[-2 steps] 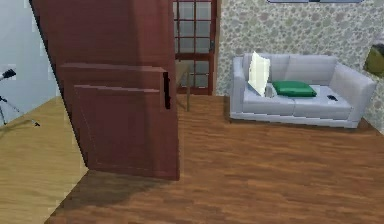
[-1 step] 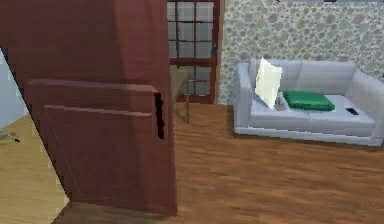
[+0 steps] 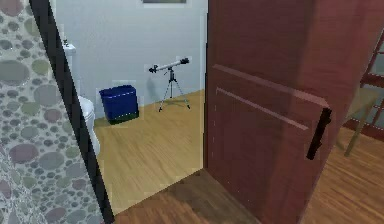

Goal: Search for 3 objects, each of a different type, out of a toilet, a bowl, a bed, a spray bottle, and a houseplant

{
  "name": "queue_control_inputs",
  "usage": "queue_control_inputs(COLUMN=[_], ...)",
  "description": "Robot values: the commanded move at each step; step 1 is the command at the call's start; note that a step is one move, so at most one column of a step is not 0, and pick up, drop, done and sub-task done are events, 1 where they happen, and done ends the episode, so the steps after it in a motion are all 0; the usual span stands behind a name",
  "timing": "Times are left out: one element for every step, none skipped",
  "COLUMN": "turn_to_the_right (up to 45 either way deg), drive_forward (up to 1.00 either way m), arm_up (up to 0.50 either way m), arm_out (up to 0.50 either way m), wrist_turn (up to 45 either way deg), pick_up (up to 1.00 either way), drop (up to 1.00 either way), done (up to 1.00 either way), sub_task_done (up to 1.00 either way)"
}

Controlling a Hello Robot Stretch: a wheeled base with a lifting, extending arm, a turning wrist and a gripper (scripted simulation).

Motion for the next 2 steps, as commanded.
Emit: queue_control_inputs(turn_to_the_right=[-6.0,0.0], drive_forward=[0.00,0.90], arm_up=[0.00,0.00], arm_out=[0.00,0.00], wrist_turn=[0.0,0.0], pick_up=[0.00,0.00], drop=[0.00,0.00], done=[0.00,0.00], sub_task_done=[0.00,0.00])
